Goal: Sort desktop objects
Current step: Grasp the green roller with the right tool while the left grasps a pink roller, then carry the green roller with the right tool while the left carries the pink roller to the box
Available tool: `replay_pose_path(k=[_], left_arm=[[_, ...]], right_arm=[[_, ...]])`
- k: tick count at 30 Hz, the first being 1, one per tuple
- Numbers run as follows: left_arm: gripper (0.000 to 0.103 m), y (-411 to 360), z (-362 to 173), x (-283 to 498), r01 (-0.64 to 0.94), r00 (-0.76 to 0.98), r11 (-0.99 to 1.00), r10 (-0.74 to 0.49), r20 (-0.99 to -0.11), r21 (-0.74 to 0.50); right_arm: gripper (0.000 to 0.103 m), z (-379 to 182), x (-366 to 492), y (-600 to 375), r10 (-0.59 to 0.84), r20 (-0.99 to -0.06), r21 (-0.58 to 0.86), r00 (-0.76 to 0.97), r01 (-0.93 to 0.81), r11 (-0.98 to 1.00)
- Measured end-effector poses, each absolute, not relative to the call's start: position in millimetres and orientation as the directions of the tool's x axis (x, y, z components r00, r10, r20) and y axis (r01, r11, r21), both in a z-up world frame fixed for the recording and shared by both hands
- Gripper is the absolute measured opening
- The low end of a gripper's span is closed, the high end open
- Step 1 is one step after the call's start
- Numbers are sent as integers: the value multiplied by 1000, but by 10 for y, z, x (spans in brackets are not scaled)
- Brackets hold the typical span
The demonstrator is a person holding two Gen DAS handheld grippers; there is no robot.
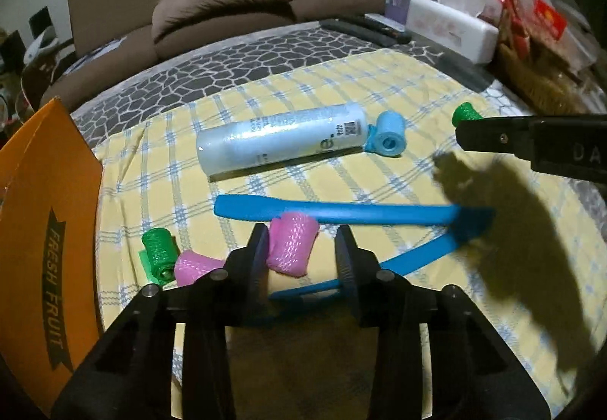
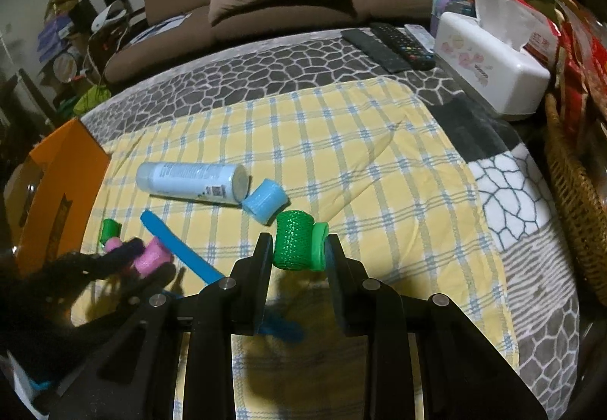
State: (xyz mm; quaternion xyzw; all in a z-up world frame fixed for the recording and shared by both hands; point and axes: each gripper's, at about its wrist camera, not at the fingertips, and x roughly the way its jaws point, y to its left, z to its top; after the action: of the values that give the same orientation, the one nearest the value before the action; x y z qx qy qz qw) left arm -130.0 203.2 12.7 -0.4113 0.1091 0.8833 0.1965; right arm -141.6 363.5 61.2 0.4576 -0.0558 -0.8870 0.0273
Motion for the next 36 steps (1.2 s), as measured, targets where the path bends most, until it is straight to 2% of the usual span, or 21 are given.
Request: replay_pose_path(k=[1, 4, 10, 20, 26, 28, 31, 33, 36], left_arm=[[21, 2006, 137, -1310, -429, -586, -903, 261, -767, 20], [19, 1872, 162, -1343, -403, -567, -914, 296, -768, -55], [18, 1739, 230, -1379, -355, -542, -926, 314, -780, -127], [18, 1298, 750, -1264, -296, -587, -912, 407, -700, -282], [18, 1120, 789, -1240, -270, -595, -927, 372, -713, -259], [28, 1137, 726, -1269, -260, -584, -931, 363, -726, -256], [36, 1293, 706, -1258, -302, -583, -921, 383, -717, -246], [40, 1427, 689, -1258, -331, -587, -918, 382, -714, -219], [40, 1710, 585, -1282, -388, -591, -914, 346, -729, -120]], right_arm=[[28, 607, -1419, 3626, -100, -810, 124, -578, -1, -992], [28, 609, -1416, 3578, -103, -810, 121, -578, 8, -993], [28, 703, -1396, 3462, -126, -798, 128, -590, 39, -991], [28, 1025, -1305, 3098, -224, -752, 184, -619, 130, -974], [28, 1166, -1217, 2973, -260, -733, 213, -629, 152, -965], [28, 1141, -1214, 2966, -257, -741, 212, -620, 147, -966], [28, 1088, -1229, 2987, -249, -752, 209, -610, 138, -968], [28, 1058, -1241, 3029, -241, -757, 207, -607, 127, -970], [28, 1017, -1257, 3112, -234, -761, 209, -605, 112, -971]])
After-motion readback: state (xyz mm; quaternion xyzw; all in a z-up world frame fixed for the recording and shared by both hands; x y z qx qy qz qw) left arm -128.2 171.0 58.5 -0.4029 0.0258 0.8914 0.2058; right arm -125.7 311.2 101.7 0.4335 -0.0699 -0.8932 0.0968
